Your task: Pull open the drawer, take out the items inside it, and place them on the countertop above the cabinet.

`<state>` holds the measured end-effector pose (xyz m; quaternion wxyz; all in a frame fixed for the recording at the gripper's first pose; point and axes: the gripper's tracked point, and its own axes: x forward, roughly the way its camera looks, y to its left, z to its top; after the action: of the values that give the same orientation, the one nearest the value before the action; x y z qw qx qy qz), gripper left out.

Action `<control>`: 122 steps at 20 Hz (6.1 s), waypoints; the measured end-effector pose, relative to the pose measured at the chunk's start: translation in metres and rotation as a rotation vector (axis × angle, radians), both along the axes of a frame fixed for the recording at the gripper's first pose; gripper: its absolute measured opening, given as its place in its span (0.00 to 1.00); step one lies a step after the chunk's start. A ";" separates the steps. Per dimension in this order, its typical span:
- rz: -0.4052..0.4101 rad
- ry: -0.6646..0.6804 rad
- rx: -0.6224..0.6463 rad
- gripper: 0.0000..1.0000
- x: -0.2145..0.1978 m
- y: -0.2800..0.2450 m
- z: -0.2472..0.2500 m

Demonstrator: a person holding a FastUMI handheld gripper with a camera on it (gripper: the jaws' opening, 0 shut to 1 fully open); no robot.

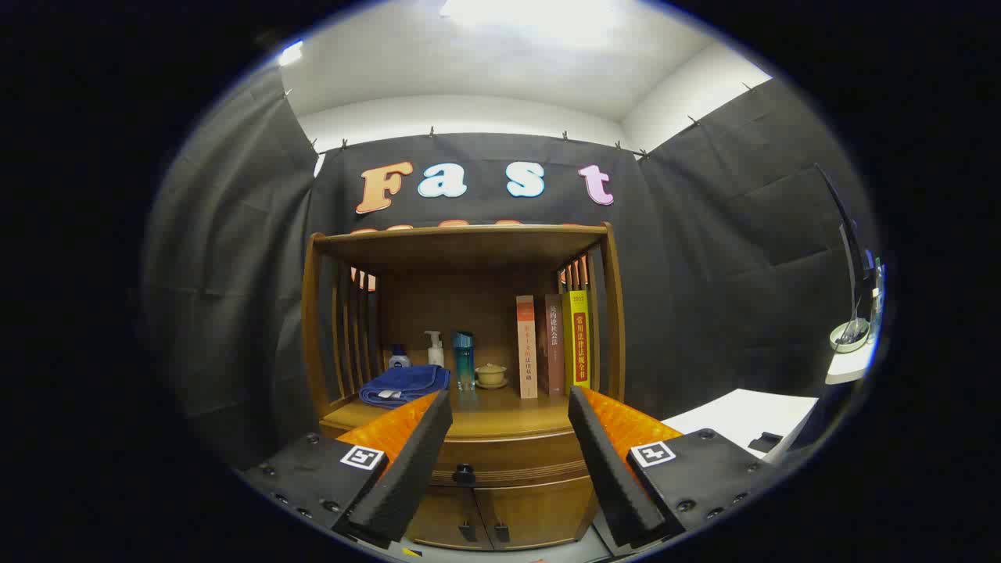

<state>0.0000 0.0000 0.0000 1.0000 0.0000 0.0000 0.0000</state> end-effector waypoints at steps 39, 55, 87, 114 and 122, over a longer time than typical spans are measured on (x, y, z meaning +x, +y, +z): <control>0.074 0.070 -0.008 0.99 0.018 0.039 -0.077; 0.127 0.247 0.093 0.97 0.065 0.058 -0.284; 0.058 0.440 0.104 0.21 0.081 0.049 -0.388; 0.107 0.289 0.082 0.40 0.135 0.077 -0.334; 0.113 0.316 0.077 0.31 0.100 0.075 -0.323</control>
<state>0.0996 0.0752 -0.3231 0.9852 0.0385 0.1572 0.0561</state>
